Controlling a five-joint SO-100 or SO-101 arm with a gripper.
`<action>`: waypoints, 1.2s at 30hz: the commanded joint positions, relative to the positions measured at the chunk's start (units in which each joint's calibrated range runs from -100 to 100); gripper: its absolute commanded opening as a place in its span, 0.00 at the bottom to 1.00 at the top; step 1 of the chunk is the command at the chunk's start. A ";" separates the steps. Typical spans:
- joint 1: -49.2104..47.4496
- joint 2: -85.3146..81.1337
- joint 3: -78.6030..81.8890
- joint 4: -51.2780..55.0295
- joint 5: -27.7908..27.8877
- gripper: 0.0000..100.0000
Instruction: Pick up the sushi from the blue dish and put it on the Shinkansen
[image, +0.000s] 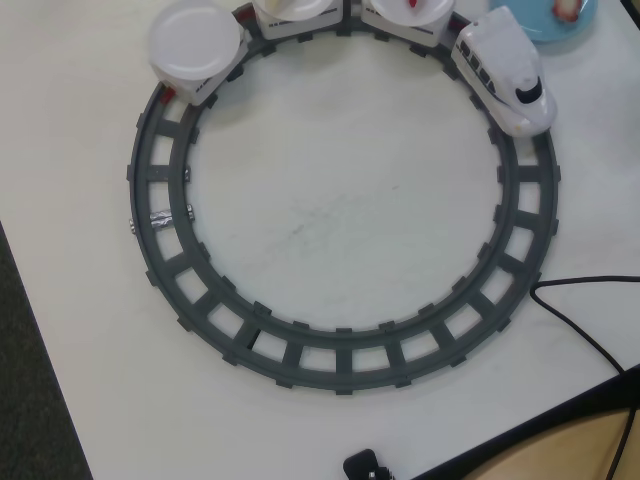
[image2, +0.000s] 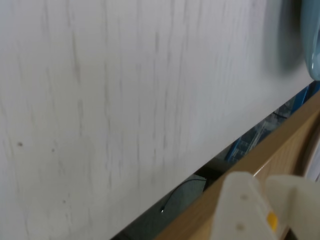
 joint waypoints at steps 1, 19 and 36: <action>0.12 -0.60 -0.17 0.13 -0.12 0.01; 0.12 -0.60 -0.17 0.13 -0.07 0.01; 0.12 -0.52 -0.17 0.04 0.35 0.01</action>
